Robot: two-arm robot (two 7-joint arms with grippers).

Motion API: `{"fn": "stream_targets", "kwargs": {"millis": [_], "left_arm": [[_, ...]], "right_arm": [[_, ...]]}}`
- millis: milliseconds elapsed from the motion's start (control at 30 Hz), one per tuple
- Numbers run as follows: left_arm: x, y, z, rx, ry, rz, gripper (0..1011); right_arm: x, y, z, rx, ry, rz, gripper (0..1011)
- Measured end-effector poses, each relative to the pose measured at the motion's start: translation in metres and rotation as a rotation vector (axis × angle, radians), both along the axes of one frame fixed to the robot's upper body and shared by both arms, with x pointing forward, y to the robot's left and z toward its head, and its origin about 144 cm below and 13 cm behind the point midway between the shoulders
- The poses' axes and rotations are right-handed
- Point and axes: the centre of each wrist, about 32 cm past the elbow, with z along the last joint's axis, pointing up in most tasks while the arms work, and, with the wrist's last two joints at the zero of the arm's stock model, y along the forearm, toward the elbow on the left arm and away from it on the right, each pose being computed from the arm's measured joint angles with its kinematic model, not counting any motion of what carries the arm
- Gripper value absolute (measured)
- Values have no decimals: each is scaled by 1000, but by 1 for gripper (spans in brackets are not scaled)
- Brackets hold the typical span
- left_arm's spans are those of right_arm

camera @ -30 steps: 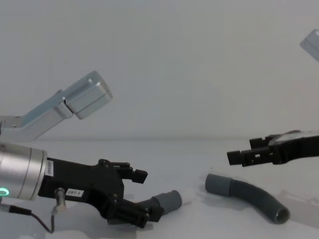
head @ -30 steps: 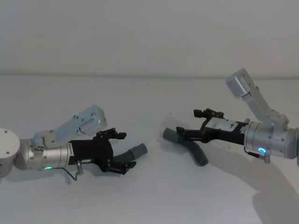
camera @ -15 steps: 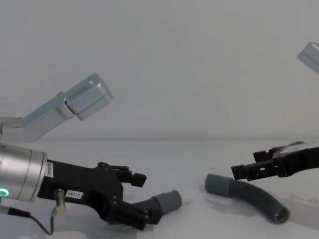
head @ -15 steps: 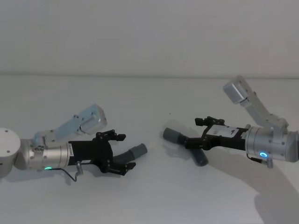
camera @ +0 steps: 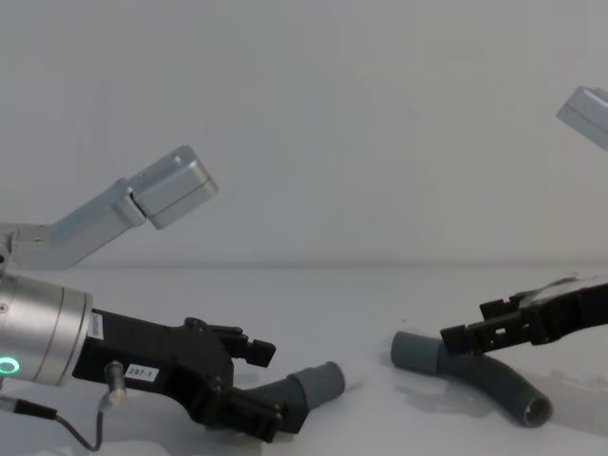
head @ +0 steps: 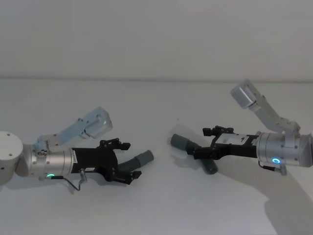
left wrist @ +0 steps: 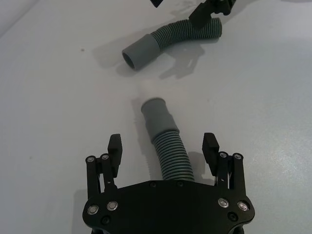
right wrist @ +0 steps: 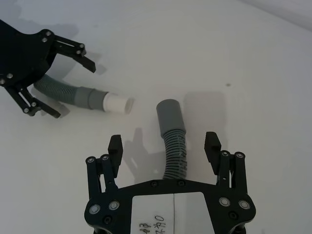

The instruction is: Use both hands to pick up one end of the pipe from the table, align the ends, and insert them.

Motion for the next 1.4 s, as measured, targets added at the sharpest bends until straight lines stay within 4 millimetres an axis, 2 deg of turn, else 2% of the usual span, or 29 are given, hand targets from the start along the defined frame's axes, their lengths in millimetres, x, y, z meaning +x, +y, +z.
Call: {"fn": "stream_targets", "kwargs": {"millis": [1400], "left_arm": [[0, -1, -2, -11, -5, 44, 1001]], "right_arm": [[13, 7, 4, -57, 64, 28, 1002]]}}
